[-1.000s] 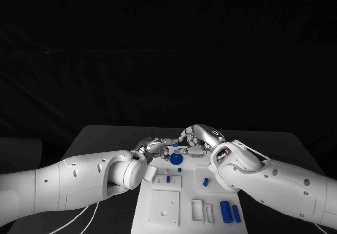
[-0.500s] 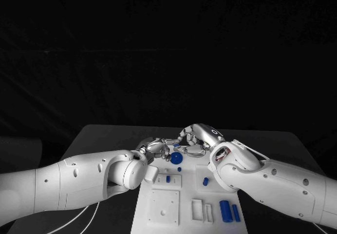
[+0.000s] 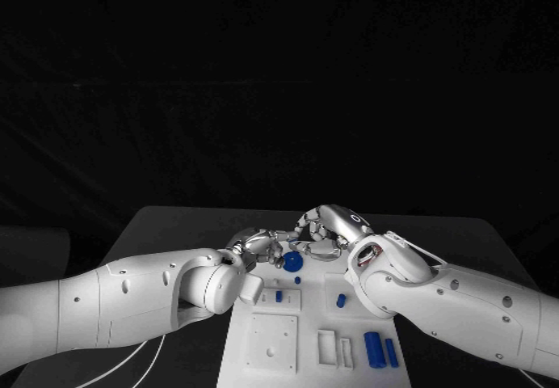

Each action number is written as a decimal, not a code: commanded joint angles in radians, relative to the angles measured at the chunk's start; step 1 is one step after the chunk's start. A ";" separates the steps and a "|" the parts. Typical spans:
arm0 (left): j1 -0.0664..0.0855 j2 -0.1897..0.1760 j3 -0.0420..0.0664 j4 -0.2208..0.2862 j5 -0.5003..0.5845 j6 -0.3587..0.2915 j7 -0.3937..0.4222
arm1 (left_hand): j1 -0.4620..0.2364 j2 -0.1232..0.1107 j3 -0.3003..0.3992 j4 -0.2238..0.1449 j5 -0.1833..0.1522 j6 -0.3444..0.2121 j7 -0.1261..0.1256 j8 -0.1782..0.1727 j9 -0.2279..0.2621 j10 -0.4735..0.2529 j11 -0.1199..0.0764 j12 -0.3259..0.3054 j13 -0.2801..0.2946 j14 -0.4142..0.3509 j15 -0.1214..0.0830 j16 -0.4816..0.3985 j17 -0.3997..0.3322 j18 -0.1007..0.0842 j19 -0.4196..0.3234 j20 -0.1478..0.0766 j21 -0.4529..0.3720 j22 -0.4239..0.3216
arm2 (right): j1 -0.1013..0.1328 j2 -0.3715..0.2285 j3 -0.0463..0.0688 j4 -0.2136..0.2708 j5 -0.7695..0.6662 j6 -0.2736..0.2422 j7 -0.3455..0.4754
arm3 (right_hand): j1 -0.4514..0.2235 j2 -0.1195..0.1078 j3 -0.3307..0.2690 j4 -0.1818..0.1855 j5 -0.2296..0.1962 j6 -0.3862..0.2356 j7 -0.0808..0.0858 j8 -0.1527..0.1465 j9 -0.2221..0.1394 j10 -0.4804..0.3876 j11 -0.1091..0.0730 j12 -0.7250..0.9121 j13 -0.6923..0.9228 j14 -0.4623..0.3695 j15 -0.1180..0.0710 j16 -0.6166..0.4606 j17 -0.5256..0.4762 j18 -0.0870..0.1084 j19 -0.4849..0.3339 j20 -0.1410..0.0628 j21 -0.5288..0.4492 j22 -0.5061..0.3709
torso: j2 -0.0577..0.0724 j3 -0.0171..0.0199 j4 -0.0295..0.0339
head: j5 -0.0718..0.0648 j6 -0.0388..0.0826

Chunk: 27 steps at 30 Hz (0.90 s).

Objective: Assemble the parts on the task board

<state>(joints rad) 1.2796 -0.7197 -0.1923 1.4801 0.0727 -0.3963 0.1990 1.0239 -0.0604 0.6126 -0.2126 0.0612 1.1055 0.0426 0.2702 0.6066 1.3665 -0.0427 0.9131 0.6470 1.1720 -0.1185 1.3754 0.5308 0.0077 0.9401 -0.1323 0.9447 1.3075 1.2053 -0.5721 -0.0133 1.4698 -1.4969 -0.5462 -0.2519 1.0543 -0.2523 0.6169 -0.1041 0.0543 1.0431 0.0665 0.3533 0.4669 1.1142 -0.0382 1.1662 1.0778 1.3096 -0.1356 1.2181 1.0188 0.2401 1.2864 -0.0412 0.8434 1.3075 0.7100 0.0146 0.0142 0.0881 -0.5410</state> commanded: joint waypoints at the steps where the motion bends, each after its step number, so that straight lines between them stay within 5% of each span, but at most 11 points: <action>1: 0.000 0.001 0.000 0.003 -0.006 0.024 0.004 | 0.007 0.004 0.017 -0.017 0.007 0.004 -0.003 0.003 0.001 0.024 -0.032 0.004 0.002 0.028 -0.062 0.005 0.002 0.009 -0.003 -0.124 0.003 0.023 | -0.001 -0.001 0.000 -0.001 -0.011 -0.001 0.012 | 0.028 0.004 0.029 -0.004 -0.005 0.017 0.008 0.005 0.001 0.008 0.001 0.004 0.002 0.002 -0.007 0.004 0.001 0.022 -0.003 -0.004 0.005 0.021 | 0.000 0.0003 -0.0002 | -0.001 -0.001; 12: 0.000 -0.002 0.000 -0.003 -0.006 0.021 0.007 | 0.007 0.004 0.017 -0.017 0.007 0.004 -0.003 0.003 0.000 0.023 -0.032 0.006 0.002 0.028 -0.062 0.006 0.002 0.009 -0.003 -0.124 0.004 0.023 | -0.002 -0.012 0.000 0.001 -0.014 -0.006 0.009 | 0.067 0.011 0.134 -0.014 -0.002 0.021 0.010 0.002 0.002 0.010 0.003 0.000 0.008 0.003 -0.005 0.003 0.004 0.022 -0.007 0.001 0.016 0.021 | 0.000 0.0003 -0.0006 | -0.001 -0.003; 27: 0.000 -0.004 -0.001 -0.005 -0.006 0.022 0.007 | 0.009 0.005 0.018 -0.018 0.010 0.004 -0.003 0.004 -0.001 0.022 -0.031 0.009 0.002 0.027 -0.062 0.008 0.001 0.009 -0.004 -0.125 0.006 0.023 | -0.003 -0.017 0.000 0.002 -0.008 -0.003 0.015 | 0.051 0.001 0.149 -0.018 0.006 0.019 0.012 -0.003 0.001 0.010 0.006 -0.003 0.010 0.004 -0.003 0.001 0.004 0.022 -0.009 0.004 0.021 0.020 | 0.000 0.0003 -0.0005 | -0.002 -0.004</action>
<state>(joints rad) 1.2794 -0.7247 -0.1936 1.4738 0.0721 -0.3911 0.1981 1.0264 -0.0579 0.6182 -0.2206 0.0646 1.1045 0.0397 0.2701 0.6059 1.3671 -0.0434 0.9170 0.6486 1.1742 -0.1312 1.3791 0.5314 0.0076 0.9401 -0.1323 0.9447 1.3073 1.2034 -0.5902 -0.0134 1.4699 -1.4982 -0.5515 -0.2456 1.1059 -0.2451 0.7592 -0.1227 0.0546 1.0497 0.0664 0.3512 0.4687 1.1191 -0.0355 1.1655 1.0867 1.3109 -0.1337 1.2182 1.0211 0.2416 1.2826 -0.0373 0.8611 1.3074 0.7100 0.0150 0.0138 0.0867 -0.5453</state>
